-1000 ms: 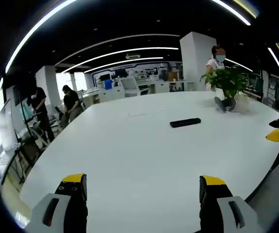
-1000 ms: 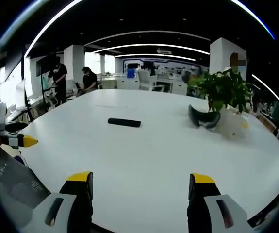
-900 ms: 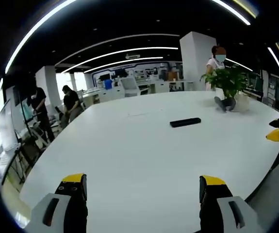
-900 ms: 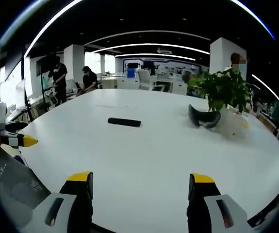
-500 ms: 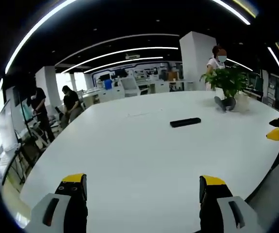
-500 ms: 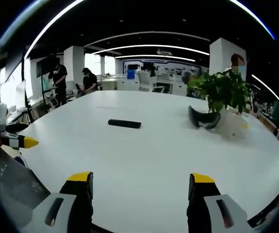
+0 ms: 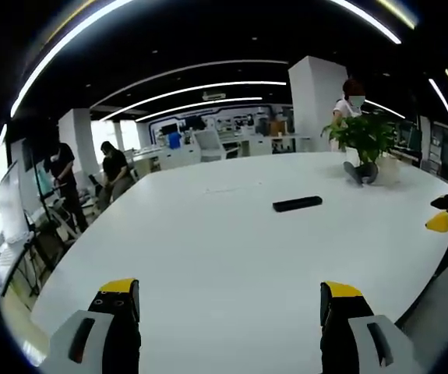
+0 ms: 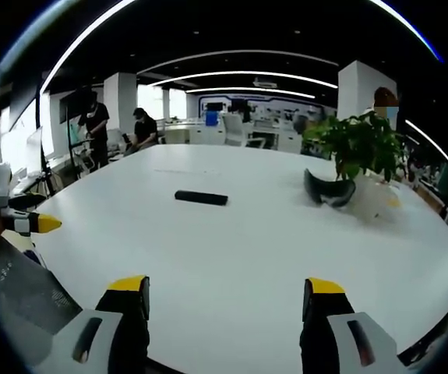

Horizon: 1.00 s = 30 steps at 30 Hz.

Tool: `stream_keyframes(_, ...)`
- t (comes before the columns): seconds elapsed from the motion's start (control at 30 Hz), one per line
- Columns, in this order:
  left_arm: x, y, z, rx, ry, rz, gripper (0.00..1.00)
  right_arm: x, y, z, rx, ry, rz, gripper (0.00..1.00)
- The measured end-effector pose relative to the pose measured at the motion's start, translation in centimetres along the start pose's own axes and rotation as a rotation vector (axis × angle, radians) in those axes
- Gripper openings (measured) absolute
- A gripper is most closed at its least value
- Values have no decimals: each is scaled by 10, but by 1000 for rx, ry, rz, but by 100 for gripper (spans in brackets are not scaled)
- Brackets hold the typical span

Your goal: Press the specified remote control buttons in sequence, fully releasing each button before pressing the next.

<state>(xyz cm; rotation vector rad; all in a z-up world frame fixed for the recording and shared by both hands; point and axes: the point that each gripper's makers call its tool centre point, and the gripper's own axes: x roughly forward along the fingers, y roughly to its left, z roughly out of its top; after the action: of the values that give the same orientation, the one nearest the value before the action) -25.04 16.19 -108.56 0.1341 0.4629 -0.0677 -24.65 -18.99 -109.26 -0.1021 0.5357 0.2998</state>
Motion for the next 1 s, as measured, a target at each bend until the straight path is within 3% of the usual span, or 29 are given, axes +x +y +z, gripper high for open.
stream_keyframes(0.5, 3, 3, 23, 16, -47, -19, 100, 1, 0, -4, -8, 28, 0, 80)
stream_keyframes(1.0, 44, -8, 54, 151, -48, -124, 100, 3, -2, -8, -6, 47, -6, 78)
